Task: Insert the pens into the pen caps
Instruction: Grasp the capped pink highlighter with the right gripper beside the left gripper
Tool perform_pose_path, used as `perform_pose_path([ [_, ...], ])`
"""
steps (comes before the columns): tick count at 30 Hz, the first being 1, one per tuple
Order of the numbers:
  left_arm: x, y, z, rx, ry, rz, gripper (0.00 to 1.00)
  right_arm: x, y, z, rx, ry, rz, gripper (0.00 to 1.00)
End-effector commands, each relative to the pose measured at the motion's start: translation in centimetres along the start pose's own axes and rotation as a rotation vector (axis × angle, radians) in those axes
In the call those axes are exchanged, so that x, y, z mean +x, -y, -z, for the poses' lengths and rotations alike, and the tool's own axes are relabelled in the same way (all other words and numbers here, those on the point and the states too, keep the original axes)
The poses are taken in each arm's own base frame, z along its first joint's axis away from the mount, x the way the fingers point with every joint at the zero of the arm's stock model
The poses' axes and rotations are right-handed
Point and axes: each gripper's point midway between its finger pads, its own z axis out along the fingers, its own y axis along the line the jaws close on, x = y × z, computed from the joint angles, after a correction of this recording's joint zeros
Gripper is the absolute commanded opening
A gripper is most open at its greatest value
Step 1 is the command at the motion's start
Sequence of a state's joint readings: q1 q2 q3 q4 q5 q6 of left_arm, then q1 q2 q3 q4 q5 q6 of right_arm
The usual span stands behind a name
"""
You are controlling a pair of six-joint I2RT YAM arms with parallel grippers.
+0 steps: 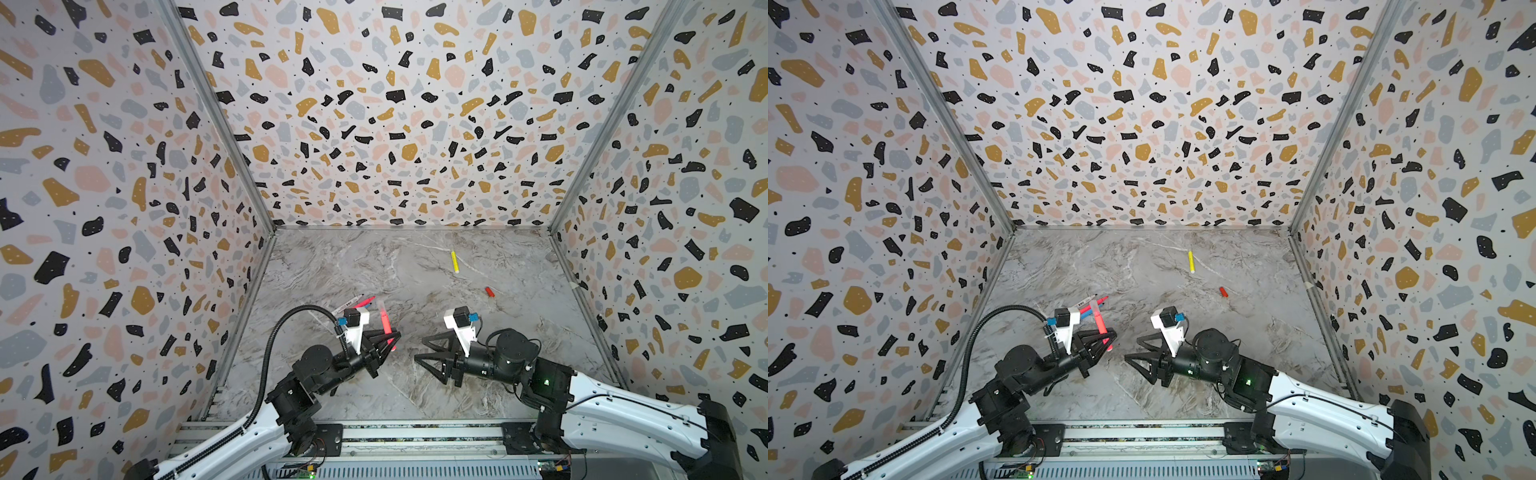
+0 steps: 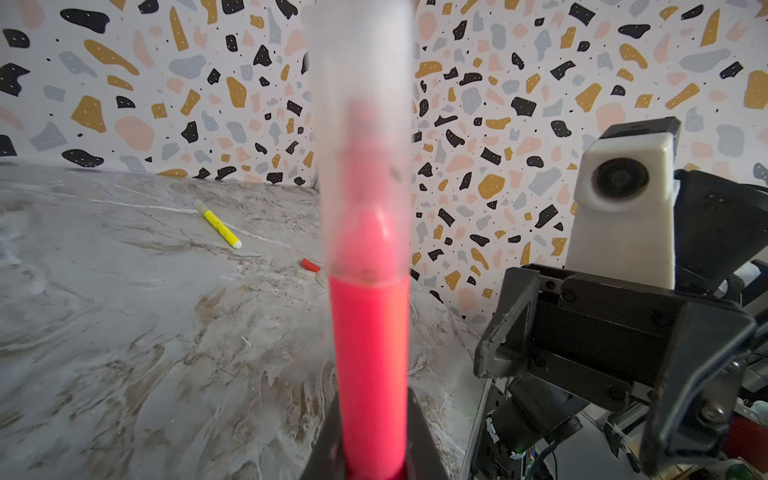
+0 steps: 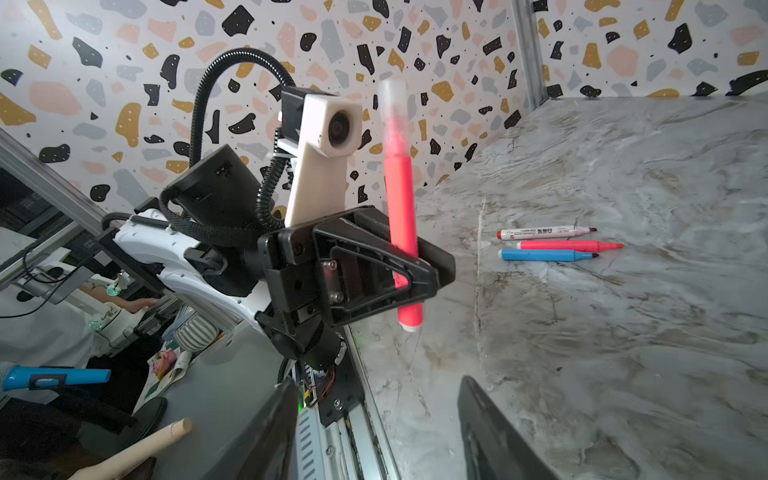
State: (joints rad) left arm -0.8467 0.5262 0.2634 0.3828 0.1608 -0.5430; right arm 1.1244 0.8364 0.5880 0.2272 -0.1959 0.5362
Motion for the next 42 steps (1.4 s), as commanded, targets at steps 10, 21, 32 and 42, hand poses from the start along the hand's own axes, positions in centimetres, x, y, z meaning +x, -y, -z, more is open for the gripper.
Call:
perform_pose_path([
  [10, 0.1, 0.9, 0.2, 0.037, 0.003, -0.008, 0.0, -3.7, -1.3, -3.4, 0.059, -0.141, 0.017, 0.65],
  [21, 0.6, 1.3, 0.5, 0.051, -0.024, 0.008, 0.0, -4.3, -0.8, -4.0, 0.069, -0.096, 0.026, 0.62],
  [32, 0.7, 0.6, 0.1, 0.019, -0.023, 0.001, 0.0, -4.7, 1.9, -4.6, 0.031, -0.09, 0.035, 0.53],
  [42, 0.8, 0.5, -0.7, 0.01, -0.035, 0.003, 0.0, -4.4, 2.0, -5.8, -0.034, -0.108, 0.052, 0.48],
])
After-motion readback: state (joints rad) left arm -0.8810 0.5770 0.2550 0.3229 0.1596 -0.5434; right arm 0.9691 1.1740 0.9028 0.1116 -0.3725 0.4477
